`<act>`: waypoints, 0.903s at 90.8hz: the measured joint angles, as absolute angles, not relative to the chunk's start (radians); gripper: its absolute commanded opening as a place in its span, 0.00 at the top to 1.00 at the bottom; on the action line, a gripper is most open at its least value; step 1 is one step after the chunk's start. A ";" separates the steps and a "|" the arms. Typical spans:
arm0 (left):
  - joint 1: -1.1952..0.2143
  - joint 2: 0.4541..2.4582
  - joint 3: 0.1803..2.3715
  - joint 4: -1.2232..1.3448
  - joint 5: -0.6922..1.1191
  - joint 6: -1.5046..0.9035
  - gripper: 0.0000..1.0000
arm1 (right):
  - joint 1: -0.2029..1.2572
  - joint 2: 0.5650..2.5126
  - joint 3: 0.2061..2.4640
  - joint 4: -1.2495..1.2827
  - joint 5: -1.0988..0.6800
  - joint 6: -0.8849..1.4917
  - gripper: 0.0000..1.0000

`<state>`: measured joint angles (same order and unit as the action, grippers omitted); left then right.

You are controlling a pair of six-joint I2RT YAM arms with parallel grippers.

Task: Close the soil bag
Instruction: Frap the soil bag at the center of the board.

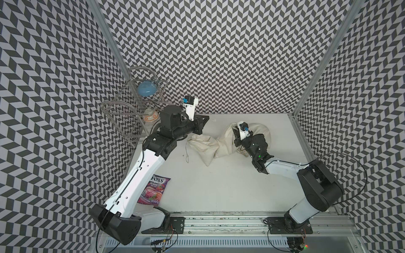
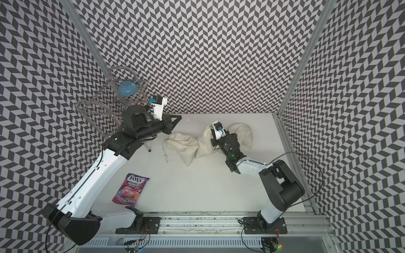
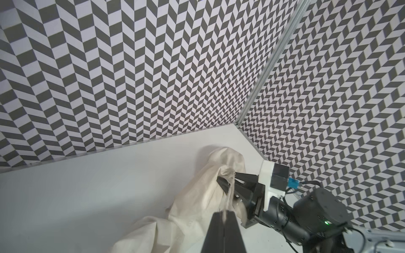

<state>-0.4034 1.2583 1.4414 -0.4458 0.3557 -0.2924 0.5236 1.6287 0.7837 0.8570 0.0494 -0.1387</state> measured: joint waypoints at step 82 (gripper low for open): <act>-0.339 1.222 1.441 -0.278 0.525 -0.364 1.00 | 0.678 1.467 1.056 0.456 -0.146 -0.255 0.17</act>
<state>-0.3393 1.2221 1.4414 -0.2775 0.5251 -0.3641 0.6777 1.4673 1.0565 0.4564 -0.1459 -0.2550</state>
